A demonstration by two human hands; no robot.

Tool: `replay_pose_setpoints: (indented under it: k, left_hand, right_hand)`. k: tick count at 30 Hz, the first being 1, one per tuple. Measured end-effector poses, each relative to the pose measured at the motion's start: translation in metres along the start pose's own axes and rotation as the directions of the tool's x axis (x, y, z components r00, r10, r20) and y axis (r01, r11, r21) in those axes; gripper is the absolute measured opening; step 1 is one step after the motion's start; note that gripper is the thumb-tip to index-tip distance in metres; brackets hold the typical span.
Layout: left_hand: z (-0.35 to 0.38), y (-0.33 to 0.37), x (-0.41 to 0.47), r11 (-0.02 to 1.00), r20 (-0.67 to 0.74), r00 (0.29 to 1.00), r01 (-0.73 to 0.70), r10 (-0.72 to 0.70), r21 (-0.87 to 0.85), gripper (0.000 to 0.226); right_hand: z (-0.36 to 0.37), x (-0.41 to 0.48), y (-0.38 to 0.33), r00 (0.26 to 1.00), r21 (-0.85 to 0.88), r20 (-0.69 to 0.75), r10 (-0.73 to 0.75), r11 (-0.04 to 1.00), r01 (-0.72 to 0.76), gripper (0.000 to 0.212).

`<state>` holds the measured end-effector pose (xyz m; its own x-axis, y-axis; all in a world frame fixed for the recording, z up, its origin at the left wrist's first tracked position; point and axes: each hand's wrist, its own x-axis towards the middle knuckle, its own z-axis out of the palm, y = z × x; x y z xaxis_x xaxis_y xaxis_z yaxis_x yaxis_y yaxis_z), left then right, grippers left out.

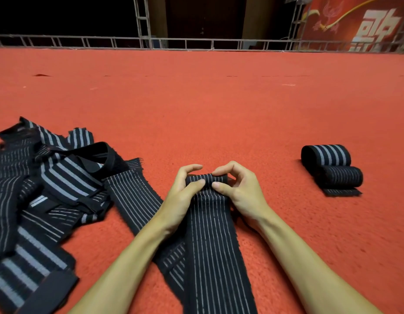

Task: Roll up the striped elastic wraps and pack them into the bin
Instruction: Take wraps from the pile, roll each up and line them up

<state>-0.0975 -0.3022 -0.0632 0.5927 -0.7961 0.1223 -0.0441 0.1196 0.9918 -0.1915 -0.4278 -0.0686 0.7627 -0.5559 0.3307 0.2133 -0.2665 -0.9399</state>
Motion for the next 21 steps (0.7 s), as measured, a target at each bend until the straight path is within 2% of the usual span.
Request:
replay_pose_setpoints:
  k: [1, 4, 6, 9, 12, 17, 19, 21]
  left_hand:
    - [0.001, 0.0, 0.0, 1.0, -0.006, 1.0, 0.006, -0.006, 0.003, 0.023]
    - [0.001, -0.003, 0.002, 0.994, -0.046, 0.999, 0.007, -0.002, 0.109, 0.033]
    - [0.001, -0.004, 0.003, 0.99, -0.083, 0.997, 0.003, 0.009, 0.141, 0.025]
    - [0.0, -0.002, 0.001, 0.997, -0.103, 0.995, -0.004, 0.012, 0.076, 0.016]
    - [0.0, 0.0, -0.001, 0.999, -0.105, 0.994, -0.014, 0.019, 0.045, 0.018]
    - [0.0, 0.004, -0.004, 0.998, -0.1, 0.993, -0.053, 0.055, 0.026, 0.033]
    - [-0.001, 0.006, -0.005, 0.998, -0.123, 0.991, -0.062, 0.06, -0.01, 0.038]
    - [-0.002, 0.007, -0.006, 0.997, -0.131, 0.989, -0.07, 0.068, -0.009, 0.042]
  right_hand:
    - [-0.001, 0.0, 0.001, 1.0, 0.026, 0.0, -0.019, 0.999, 0.019, 0.026]
    - [-0.003, 0.001, 0.004, 0.999, 0.076, 0.009, -0.041, 0.996, 0.04, 0.02]
    - [-0.002, 0.002, 0.006, 0.999, 0.071, 0.008, -0.032, 0.997, 0.031, 0.02]
    - [-0.001, 0.0, 0.003, 0.999, 0.088, 0.033, -0.01, 0.996, 0.007, 0.016]
    - [0.001, -0.002, -0.002, 0.998, 0.181, 0.057, 0.021, 0.983, -0.031, 0.004]
    - [0.004, -0.001, 0.0, 0.995, 0.008, -0.029, 0.096, 0.995, -0.095, 0.011]
    - [0.006, -0.002, 0.0, 0.99, -0.048, -0.001, 0.14, 0.989, -0.14, 0.014]
    - [0.007, -0.003, -0.002, 0.986, 0.003, 0.038, 0.165, 0.986, -0.165, 0.011]
